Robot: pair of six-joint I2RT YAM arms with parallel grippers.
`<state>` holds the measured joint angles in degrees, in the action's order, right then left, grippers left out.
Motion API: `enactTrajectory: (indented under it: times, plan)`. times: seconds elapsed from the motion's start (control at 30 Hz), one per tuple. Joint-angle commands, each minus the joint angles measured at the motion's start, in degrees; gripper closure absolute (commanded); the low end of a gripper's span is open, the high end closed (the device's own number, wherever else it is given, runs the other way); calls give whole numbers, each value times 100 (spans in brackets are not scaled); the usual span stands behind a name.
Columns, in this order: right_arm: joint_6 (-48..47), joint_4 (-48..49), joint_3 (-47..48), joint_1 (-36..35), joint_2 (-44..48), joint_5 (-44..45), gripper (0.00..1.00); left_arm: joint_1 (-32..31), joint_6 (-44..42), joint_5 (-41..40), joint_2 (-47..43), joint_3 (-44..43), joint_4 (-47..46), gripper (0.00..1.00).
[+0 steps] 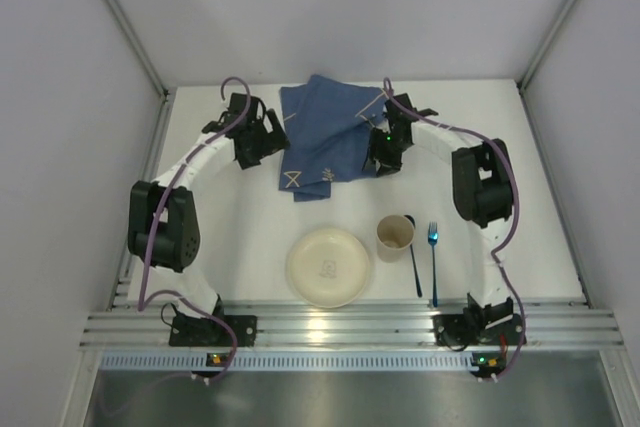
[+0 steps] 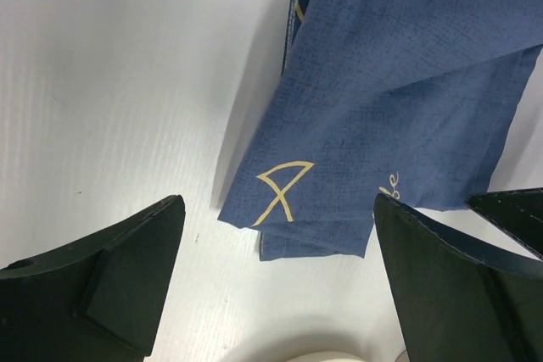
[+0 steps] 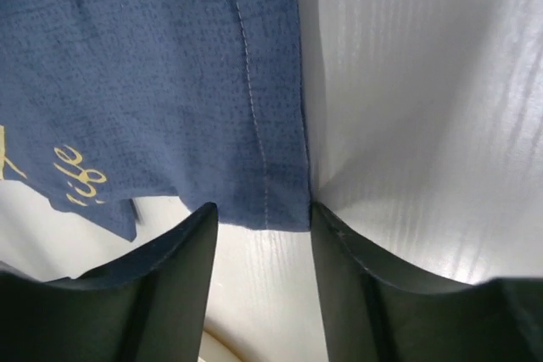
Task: Set the dinner table for one person
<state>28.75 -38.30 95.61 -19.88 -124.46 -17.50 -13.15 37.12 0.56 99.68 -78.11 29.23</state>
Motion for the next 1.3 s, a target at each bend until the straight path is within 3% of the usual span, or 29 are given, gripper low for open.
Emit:
enactTrajectory:
  times: [0.0, 0.17, 0.43, 0.57, 0.77, 0.97, 1.1, 1.23, 1.27]
  plan:
    - [95, 174, 19, -121, -280, -122, 53, 102, -109, 295, 236, -47, -383, 2]
    - [34, 43, 124, -121, -359, -122, 77, 347, -144, 427, 832, -319, -576, 2]
    - [-326, -467, 19, -69, -105, 185, 100, 549, 66, 384, 1957, -1206, -972, 11]
    - [-476, -634, -192, -60, 62, 308, 100, 682, 286, 612, 2538, -1934, -1209, 25]
    - [-616, -845, -289, -25, 98, 405, 100, 726, 576, 857, 3391, -2813, -1332, 25]
    - [-643, -977, -149, 37, -34, 431, 100, 542, 480, 1095, 4322, -4017, -885, 33]
    - [-643, -1091, 132, 81, -165, 431, 100, 366, 532, 1192, 4622, -4222, -814, 39]
    - [-643, -1153, 291, 125, -262, 414, 100, 286, 717, 1289, 4806, -4213, -902, 61]
    - [-652, -1170, 300, 116, -289, 414, 100, 286, 743, 1263, 4815, -4204, -911, 72]
